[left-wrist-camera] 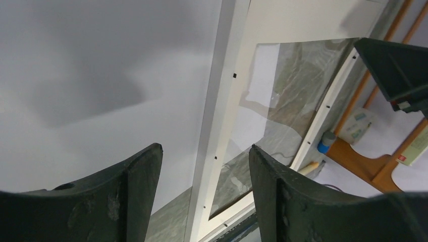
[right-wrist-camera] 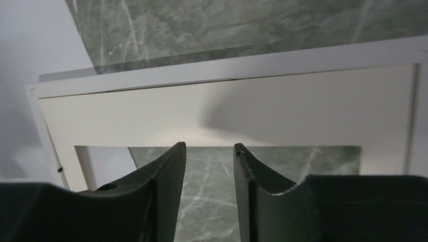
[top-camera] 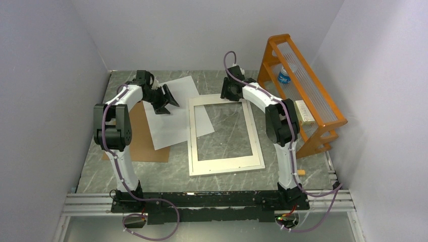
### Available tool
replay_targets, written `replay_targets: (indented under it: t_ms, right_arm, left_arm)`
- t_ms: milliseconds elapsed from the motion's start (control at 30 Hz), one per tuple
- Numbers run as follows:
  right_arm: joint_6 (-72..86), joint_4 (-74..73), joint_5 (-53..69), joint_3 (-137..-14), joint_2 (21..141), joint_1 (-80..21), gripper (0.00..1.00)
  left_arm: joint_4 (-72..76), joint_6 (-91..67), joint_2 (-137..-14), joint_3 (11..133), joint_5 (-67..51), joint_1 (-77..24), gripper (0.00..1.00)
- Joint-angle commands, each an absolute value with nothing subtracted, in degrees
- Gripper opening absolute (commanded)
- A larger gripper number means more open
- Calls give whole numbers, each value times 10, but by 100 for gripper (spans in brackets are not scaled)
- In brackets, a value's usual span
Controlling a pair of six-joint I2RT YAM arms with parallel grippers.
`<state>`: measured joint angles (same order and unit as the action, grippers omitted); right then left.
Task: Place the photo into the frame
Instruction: Adjust the photo frame item on the photo frame.
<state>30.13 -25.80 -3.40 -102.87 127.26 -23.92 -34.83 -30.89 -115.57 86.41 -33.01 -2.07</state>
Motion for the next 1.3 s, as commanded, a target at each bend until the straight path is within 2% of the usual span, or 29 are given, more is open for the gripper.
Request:
replay_targets:
  t_ms: [0, 300, 467, 700, 900, 1267]
  right_arm:
    - [264, -200, 17, -1066, 1288, -247, 42]
    - [257, -187, 9, -1051, 1311, -245, 39]
    - [263, -139, 47, -1039, 1291, -246, 39]
    - [291, -128, 100, -1087, 1343, -247, 39]
    - [300, -126, 102, -1077, 1364, -249, 37]
    - [295, -128, 101, -1044, 1316, -247, 36]
  left_arm:
    - [-308, -315, -1176, 862, -390, -23, 68]
    - [-306, -305, -1217, 905, -373, -33, 69]
    - [-290, -306, -1244, 943, -355, -51, 69]
    - [-301, -324, -1297, 1010, -281, -78, 68]
    - [-325, -350, -1333, 1042, -255, -83, 65]
    - [-352, -355, -1339, 1053, -238, -84, 65]
